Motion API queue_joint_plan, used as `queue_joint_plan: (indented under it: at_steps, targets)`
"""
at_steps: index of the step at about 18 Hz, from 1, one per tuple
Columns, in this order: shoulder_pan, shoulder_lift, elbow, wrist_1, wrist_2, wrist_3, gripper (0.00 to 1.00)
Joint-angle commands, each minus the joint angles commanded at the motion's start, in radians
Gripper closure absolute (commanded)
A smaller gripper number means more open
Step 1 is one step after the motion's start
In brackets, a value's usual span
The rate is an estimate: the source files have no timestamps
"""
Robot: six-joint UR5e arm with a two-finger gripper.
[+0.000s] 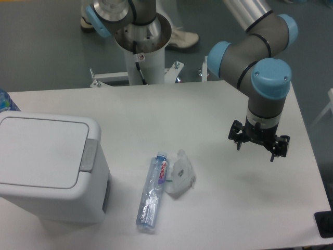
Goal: Open the trash can
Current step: 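Move the open gripper over the table toward the white trash can lid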
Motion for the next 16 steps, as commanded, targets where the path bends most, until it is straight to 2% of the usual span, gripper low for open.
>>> queue_joint_plan:
  at_steps: [3,7,10,16]
  targets:
    - [-0.002,0.012,-0.002,0.000,-0.005,-0.003,0.00]
    - [-0.012,0.029,-0.002,-0.002,-0.107,-0.129,0.00]
    - [-0.044,0.054,-0.008,-0.014,-0.120,-0.143,0.00]
    - [-0.090,0.072,-0.009,-0.015,-0.205,-0.333,0.00]
